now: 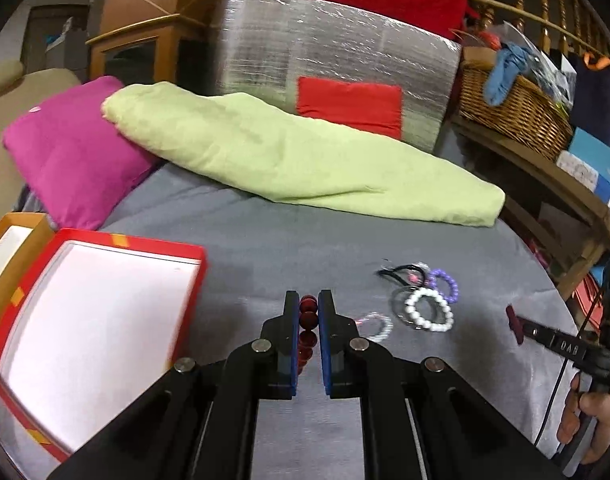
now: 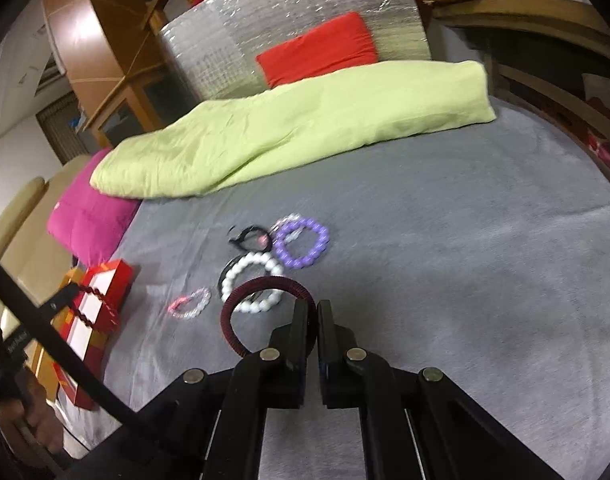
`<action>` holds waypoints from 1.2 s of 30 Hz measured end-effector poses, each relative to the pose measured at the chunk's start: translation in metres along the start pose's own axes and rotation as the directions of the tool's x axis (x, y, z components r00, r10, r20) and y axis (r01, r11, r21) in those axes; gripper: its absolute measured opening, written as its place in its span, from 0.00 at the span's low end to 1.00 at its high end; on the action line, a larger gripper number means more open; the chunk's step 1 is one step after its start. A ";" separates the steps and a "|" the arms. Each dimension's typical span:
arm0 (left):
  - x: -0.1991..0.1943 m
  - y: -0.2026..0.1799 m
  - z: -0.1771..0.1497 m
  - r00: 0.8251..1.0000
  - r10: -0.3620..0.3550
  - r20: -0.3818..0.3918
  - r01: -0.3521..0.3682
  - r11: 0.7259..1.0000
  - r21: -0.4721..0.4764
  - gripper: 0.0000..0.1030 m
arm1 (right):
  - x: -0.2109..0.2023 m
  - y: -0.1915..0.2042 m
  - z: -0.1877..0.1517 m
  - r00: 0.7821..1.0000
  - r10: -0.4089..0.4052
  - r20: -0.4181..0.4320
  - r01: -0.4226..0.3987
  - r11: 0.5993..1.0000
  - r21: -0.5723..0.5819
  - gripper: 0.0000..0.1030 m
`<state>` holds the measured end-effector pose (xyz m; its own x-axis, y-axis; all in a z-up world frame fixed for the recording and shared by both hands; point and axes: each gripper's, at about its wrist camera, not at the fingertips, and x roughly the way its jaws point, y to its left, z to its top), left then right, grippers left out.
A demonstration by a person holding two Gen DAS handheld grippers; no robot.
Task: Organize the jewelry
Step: 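Lift the red bead bracelet with the left tool while the right tool lifts the bangle, then carry both items over the red-rimmed white tray and open both tools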
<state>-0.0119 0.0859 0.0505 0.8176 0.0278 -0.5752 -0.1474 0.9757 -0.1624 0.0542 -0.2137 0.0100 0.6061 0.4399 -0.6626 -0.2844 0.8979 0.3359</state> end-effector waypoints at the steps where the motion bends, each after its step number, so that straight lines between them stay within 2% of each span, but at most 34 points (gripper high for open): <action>1: -0.003 0.007 0.000 1.000 0.004 0.003 -0.004 1.000 -0.009 0.09 | 0.002 0.007 -0.003 1.000 0.004 -0.008 -0.004 1.000 -0.013 0.05; 6: -0.021 0.046 0.003 0.999 0.033 0.028 -0.031 0.996 -0.080 0.09 | 0.014 0.040 -0.017 0.997 0.042 -0.057 -0.045 0.997 -0.058 0.05; 9: -0.031 0.069 0.006 0.996 0.075 0.047 -0.069 0.990 -0.124 0.09 | 0.023 0.066 -0.023 0.994 0.069 -0.083 -0.076 0.993 -0.090 0.05; 14: -0.041 0.105 0.005 0.988 0.148 0.042 -0.138 0.971 -0.193 0.09 | 0.037 0.132 -0.028 0.982 0.149 -0.113 -0.165 0.975 -0.150 0.05; 21: -0.045 0.149 -0.002 0.975 0.220 0.009 -0.209 0.937 -0.278 0.09 | 0.058 0.227 -0.024 0.966 0.214 -0.144 -0.245 0.935 -0.257 0.05; 28: -0.045 0.186 -0.004 0.970 0.243 -0.025 -0.235 0.899 -0.370 0.09 | 0.090 0.285 -0.027 0.954 0.221 -0.201 -0.277 0.908 -0.316 0.05; 36: -0.045 0.209 -0.006 0.963 0.265 -0.041 -0.257 0.873 -0.413 0.09 | 0.109 0.332 -0.056 0.932 0.220 -0.287 -0.324 0.862 -0.390 0.05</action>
<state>-0.0827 0.2871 0.0382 0.7258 0.2759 -0.6302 -0.5694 0.7550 -0.3252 -0.0162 0.1332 0.0122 0.2889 0.6122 -0.7360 -0.7313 0.6373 0.2429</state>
